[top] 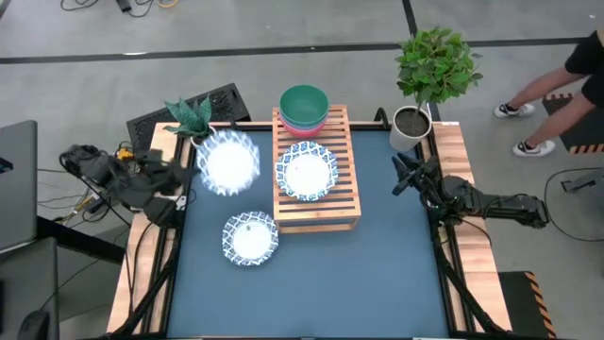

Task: Place and stack bowls onto a shelf
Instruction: Stack the white patterned bowl on the the white patterned bowl

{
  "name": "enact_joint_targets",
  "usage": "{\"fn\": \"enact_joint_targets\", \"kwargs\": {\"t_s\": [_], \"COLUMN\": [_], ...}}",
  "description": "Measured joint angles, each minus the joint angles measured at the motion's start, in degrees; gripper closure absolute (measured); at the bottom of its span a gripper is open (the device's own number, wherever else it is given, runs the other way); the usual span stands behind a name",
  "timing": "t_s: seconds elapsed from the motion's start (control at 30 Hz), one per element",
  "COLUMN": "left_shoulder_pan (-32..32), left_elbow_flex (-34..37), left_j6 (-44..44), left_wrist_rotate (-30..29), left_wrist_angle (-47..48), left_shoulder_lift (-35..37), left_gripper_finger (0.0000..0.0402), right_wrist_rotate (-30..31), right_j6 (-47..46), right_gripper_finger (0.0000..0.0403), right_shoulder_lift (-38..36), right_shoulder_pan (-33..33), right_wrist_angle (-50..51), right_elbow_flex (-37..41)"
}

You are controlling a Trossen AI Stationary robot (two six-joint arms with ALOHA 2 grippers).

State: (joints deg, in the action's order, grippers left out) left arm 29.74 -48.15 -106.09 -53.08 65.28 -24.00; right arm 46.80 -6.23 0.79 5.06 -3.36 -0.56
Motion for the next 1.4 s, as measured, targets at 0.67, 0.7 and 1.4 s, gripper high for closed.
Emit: {"fn": "enact_joint_targets", "kwargs": {"t_s": [0.67,0.7,1.4], "left_shoulder_pan": [-4.64,-5.66,-38.62], "left_elbow_flex": [-5.7,-5.72,-5.64], "left_j6": [64.76,63.92,57.27], "left_wrist_rotate": [-12.7,-11.33,38.46], "left_wrist_angle": [-53.16,-53.16,-63.75], "left_shoulder_lift": [-12.72,-13.23,-31.49], "left_gripper_finger": [0.0401,0.0401,0.0401], "right_wrist_rotate": [-0.01,-0.01,-0.03], "right_j6": [-3.45,-3.43,-3.31], "right_gripper_finger": [0.0259,0.0259,0.0259], "right_shoulder_lift": [-0.01,-0.01,-0.01], "right_shoulder_pan": [2.27,2.27,2.27], "right_wrist_angle": [-0.02,-0.02,0.03], "right_elbow_flex": [0.0,0.0,0.0]}}
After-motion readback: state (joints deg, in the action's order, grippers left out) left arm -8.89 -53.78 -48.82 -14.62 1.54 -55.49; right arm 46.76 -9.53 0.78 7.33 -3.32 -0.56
